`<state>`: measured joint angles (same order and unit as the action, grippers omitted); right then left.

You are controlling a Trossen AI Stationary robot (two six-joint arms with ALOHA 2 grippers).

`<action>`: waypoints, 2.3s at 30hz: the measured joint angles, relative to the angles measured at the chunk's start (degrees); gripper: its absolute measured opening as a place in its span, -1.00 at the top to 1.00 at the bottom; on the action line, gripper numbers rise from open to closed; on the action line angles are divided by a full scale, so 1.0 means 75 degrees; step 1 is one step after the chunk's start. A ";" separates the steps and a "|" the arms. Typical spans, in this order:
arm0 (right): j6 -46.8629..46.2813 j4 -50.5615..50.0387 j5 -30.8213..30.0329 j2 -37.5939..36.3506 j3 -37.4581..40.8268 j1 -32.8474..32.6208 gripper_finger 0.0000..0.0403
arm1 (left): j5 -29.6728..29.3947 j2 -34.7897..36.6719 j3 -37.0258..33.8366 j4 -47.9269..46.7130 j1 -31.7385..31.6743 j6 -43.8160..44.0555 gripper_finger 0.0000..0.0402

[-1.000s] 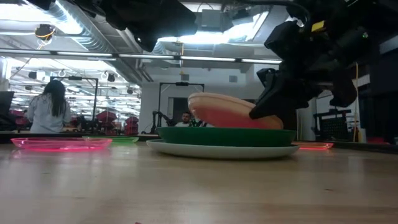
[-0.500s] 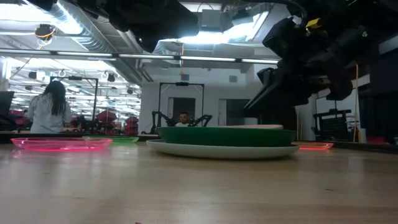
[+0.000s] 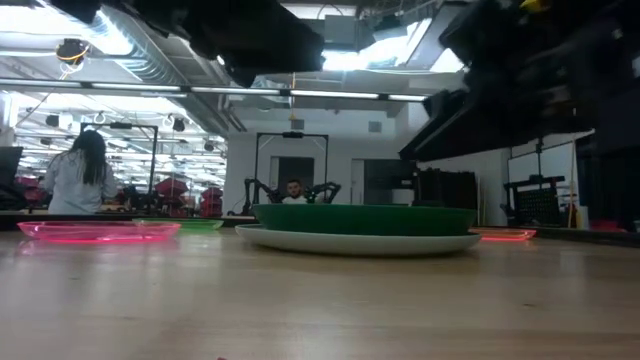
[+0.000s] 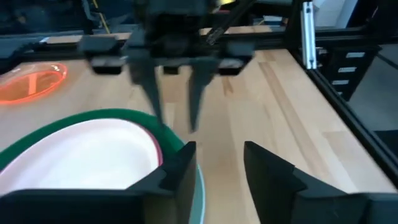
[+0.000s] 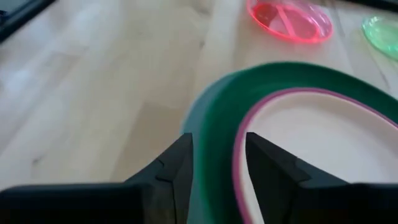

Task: Stack plastic plates
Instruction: Stack the light pink plate on top of white plate

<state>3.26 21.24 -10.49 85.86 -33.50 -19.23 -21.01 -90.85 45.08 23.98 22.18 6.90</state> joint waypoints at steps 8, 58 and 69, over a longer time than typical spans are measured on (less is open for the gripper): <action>0.0003 0.0228 -0.0841 -0.0017 -0.0002 -0.0795 0.31 | 0.0095 0.0935 0.0026 -0.1995 0.0049 0.0725 0.22; 0.0018 0.0168 -0.1400 -0.0017 0.0000 -0.0782 0.31 | -0.1101 -0.0673 0.0047 -0.9011 0.0589 0.5368 0.23; 0.0002 0.0156 -0.1400 -0.0017 0.0000 -0.0782 0.31 | -0.1158 -0.0699 0.0026 -0.9082 0.0306 0.5475 0.42</action>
<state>3.27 22.41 -20.99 85.73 -33.50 -25.10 -29.69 -96.09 45.28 -44.14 24.48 47.97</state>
